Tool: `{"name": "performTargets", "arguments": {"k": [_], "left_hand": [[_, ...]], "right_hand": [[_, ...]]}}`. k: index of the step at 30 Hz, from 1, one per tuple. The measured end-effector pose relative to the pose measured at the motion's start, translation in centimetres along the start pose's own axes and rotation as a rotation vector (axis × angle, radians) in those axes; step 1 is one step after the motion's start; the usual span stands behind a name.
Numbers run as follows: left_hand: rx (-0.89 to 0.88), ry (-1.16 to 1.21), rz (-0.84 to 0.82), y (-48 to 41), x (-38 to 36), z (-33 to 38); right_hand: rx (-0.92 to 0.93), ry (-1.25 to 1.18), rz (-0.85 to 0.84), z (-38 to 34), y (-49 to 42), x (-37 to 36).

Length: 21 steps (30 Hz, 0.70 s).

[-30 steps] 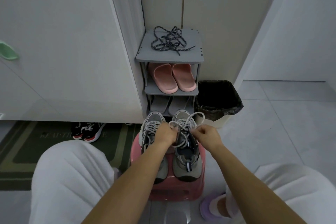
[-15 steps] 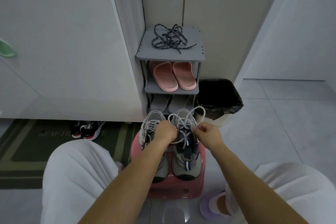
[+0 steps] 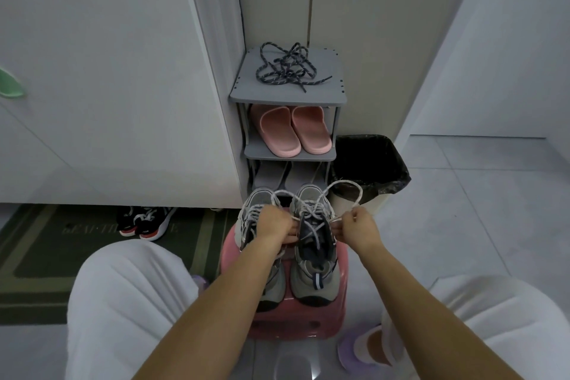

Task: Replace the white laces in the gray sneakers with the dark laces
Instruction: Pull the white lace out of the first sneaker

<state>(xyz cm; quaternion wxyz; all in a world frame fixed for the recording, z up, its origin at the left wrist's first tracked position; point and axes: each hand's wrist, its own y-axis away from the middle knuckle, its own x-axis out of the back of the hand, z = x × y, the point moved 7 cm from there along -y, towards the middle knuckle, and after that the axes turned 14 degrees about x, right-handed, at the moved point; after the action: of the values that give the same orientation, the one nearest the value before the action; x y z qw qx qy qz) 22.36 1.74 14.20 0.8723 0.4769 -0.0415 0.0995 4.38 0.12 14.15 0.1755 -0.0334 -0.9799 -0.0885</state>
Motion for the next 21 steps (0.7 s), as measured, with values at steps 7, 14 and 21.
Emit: {"name": "performTargets", "arguments": {"k": [7, 14, 21], "left_hand": [[-0.102, -0.312, 0.203, 0.5, -0.3, 0.9], [0.100, 0.056, -0.081, 0.7, -0.3, -0.1], [-0.165, -0.410, 0.185, 0.6, -0.5, 1.1]], "right_hand": [[0.088, 0.248, -0.115, -0.7, 0.3, -0.6], [-0.069, -0.116, 0.025, -0.1, 0.1, 0.1], [0.092, 0.220, -0.090, -0.9, 0.5, -0.6]]}}
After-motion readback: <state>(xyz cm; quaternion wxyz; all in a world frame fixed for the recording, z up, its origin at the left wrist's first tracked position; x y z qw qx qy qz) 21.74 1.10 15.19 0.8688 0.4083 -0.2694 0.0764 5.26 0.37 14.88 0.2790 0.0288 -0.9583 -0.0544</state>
